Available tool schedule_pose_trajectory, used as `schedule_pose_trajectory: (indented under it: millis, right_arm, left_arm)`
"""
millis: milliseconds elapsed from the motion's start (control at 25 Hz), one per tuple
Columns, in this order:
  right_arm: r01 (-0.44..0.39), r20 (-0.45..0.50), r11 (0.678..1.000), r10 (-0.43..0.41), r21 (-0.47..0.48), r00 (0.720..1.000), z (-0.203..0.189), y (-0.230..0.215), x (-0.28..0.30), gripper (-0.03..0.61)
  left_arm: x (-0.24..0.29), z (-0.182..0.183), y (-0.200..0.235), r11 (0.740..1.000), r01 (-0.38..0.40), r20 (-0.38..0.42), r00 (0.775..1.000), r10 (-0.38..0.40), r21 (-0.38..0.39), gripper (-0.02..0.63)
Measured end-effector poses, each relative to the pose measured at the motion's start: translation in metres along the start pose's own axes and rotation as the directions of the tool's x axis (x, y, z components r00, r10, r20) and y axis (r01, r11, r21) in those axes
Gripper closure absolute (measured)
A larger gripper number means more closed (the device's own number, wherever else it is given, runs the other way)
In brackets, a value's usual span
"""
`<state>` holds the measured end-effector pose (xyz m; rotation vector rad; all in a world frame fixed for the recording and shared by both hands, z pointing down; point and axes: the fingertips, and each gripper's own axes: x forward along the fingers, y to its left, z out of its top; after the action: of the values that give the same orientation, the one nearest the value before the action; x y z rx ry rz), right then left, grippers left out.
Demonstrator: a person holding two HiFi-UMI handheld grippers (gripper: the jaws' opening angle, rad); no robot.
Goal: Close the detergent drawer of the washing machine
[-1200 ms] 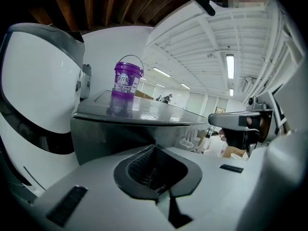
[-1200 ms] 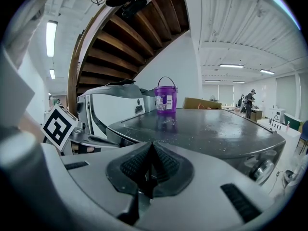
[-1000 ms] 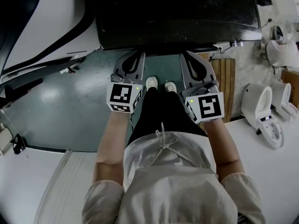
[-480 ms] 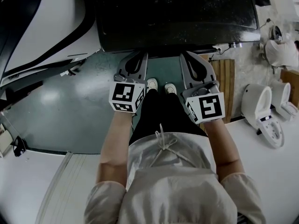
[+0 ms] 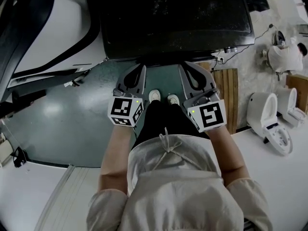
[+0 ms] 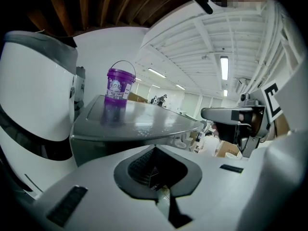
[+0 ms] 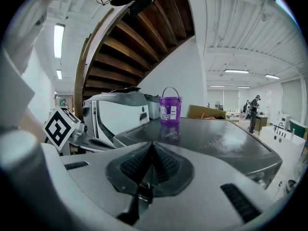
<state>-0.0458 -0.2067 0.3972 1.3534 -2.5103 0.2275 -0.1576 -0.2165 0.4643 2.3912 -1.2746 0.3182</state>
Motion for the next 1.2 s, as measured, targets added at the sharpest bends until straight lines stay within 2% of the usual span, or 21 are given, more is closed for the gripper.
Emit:
schedule_pose_trajectory:
  millis: [320, 600, 920, 1080, 1200]
  right_arm:
    - [-0.014, 0.069, 1.0, 0.016, -0.027, 0.997, 0.055, -0.002, -0.034, 0.572]
    - [-0.036, 0.196, 0.997, 0.049, -0.067, 0.979, 0.111, -0.003, -0.069, 0.574]
    - [-0.052, 0.267, 0.988, 0.09, -0.145, 0.959, 0.161, -0.003, -0.104, 0.575]
    - [-0.038, 0.257, 0.994, 0.064, -0.104, 0.964, 0.166, -0.005, -0.113, 0.577]
    - [-0.033, 0.289, 0.989, 0.073, -0.143, 0.955, 0.166, -0.006, -0.116, 0.577]
  left_arm:
    - [-0.052, 0.096, -0.03, 0.995, -0.017, 0.164, 0.986, 0.0, 0.099, 0.597]
    - [-0.097, 0.167, -0.062, 0.973, -0.024, 0.237, 0.971, -0.032, 0.231, 0.597]
    - [-0.14, 0.211, -0.09, 0.966, -0.059, 0.311, 0.95, -0.023, 0.251, 0.597]
    - [-0.147, 0.217, -0.097, 0.962, -0.056, 0.318, 0.948, -0.034, 0.267, 0.597]
    - [-0.149, 0.216, -0.098, 0.962, -0.06, 0.311, 0.95, -0.028, 0.268, 0.597]
